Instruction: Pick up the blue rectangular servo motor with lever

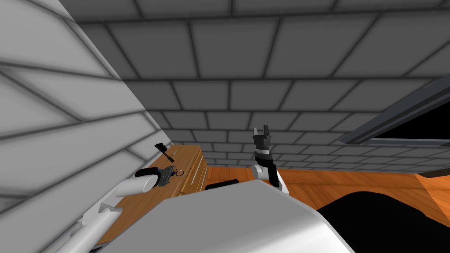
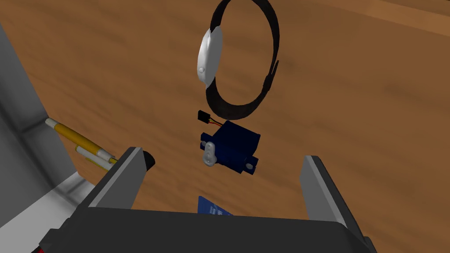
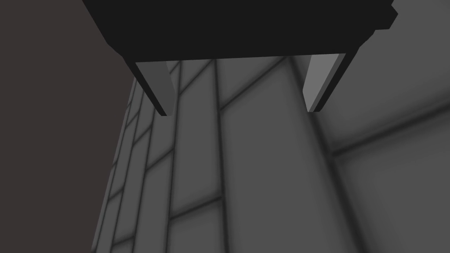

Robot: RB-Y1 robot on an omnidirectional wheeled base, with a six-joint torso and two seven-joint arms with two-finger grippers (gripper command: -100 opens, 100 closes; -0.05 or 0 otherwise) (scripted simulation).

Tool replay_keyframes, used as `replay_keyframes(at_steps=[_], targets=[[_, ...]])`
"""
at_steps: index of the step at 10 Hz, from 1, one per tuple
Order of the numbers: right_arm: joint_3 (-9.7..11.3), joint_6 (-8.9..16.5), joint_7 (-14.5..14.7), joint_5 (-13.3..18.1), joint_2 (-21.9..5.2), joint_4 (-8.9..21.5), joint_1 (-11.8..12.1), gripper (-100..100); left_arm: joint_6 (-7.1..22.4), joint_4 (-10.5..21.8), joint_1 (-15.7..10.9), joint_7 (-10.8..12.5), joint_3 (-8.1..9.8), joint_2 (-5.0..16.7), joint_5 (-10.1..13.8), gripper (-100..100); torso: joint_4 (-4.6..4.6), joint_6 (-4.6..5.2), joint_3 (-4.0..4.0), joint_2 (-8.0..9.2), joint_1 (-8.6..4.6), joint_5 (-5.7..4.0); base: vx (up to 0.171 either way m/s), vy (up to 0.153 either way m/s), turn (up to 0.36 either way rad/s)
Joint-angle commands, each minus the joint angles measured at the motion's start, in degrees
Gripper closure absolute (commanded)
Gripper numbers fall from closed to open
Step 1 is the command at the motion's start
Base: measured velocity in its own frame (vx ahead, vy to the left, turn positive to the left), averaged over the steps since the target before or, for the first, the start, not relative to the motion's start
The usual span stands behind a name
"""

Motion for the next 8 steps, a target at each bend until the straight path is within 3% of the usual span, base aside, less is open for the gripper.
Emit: replay_keyframes(at_steps=[1, 3, 4, 5, 8], targets=[[0.0, 0.0, 0.0, 0.0, 0.0, 0.0, 0.0, 0, -1.26, 1.73, -0.38, -0.29, -0.4, -0.86, -0.69, -100, 0.0, 0.0, 0.0, 0.0, 0.0, 0.0, 0.011, 0.012, -0.049], [0.0, 0.0, 0.0, 0.0, 0.0, 0.0, 0.0, 0, -2.52, 3.46, -0.76, -0.59, -0.8, -1.73, -1.38, -100, -0.01, 0.01, -0.03, -0.05, 0.03, 0.01, 0.016, 0.018, -0.041], [0.0, 0.0, 0.0, 0.0, 0.0, 0.0, 0.0, 0, -1.89, 2.85, -0.78, -0.32, -0.76, -1.55, -1.34, -100, -0.01, 0.0, -0.03, -0.05, 0.04, 0.01, 0.007, 0.009, -0.007], [0.0, 0.0, 0.0, 0.0, 0.0, 0.0, 0.0, 0, -2.08, 2.97, -0.79, -0.37, -0.79, -1.6, -1.38, 100, -0.01, 0.0, -0.01, -0.02, 0.01, 0.0, 0.0, 0.0, 0.0], [0.0, 0.0, 0.0, 0.0, 0.0, 0.0, 0.0, 0, -2.03, 2.96, -0.79, -0.36, -0.78, -1.59, -1.37, 100, 0.0, 0.0, 0.0, 0.01, -0.02, 0.0, 0.0, 0.0, 0.0]])
